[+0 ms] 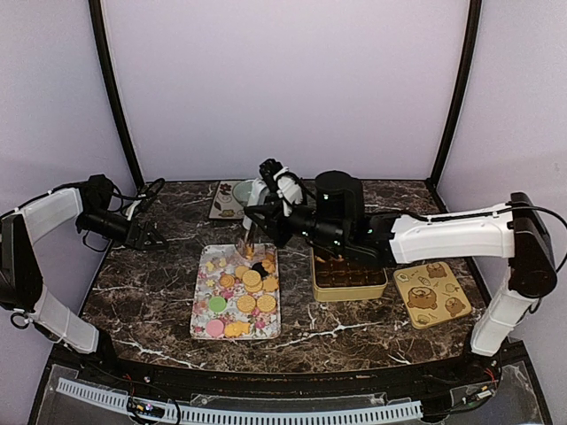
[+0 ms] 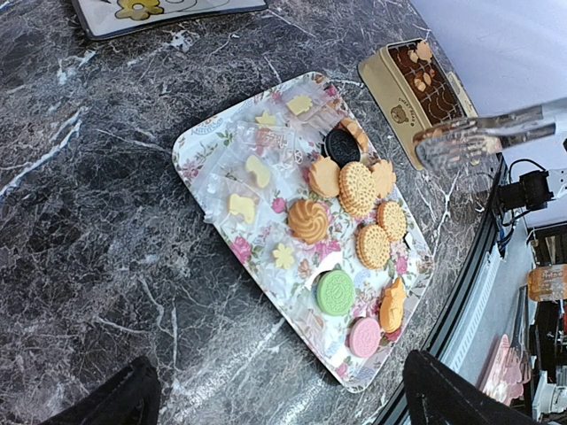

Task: Pack the cookies
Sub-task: Place the fake cookies in the empty pocket of the box.

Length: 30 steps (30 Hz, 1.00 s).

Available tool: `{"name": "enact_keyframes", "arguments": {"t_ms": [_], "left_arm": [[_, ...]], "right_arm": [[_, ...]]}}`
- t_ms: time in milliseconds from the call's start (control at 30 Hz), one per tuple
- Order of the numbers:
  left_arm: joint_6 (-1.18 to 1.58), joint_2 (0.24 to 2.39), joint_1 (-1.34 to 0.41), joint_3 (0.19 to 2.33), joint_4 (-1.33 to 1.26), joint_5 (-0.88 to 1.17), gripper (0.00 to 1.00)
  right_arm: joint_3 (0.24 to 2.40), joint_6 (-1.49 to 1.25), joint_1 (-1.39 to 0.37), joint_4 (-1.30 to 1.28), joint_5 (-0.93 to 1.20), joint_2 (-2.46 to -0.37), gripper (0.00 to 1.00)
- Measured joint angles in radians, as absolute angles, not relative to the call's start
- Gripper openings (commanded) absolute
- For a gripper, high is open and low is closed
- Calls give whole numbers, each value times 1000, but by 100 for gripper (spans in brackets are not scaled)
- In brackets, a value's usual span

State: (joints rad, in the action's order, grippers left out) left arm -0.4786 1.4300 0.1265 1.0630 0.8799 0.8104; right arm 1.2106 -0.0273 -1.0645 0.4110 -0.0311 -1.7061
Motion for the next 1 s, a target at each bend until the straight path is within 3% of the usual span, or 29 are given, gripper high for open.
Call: {"name": "enact_keyframes", "arguments": {"t_ms": [400,1000], "left_arm": [[-478,1430,126,1063,880,811,98],[-478,1430,126,1063,888,811,98]], "right_arm": [[851,-15,-891,358,-159,-1335,18],[749,-12,-876,332,-185,-1305,21]]}}
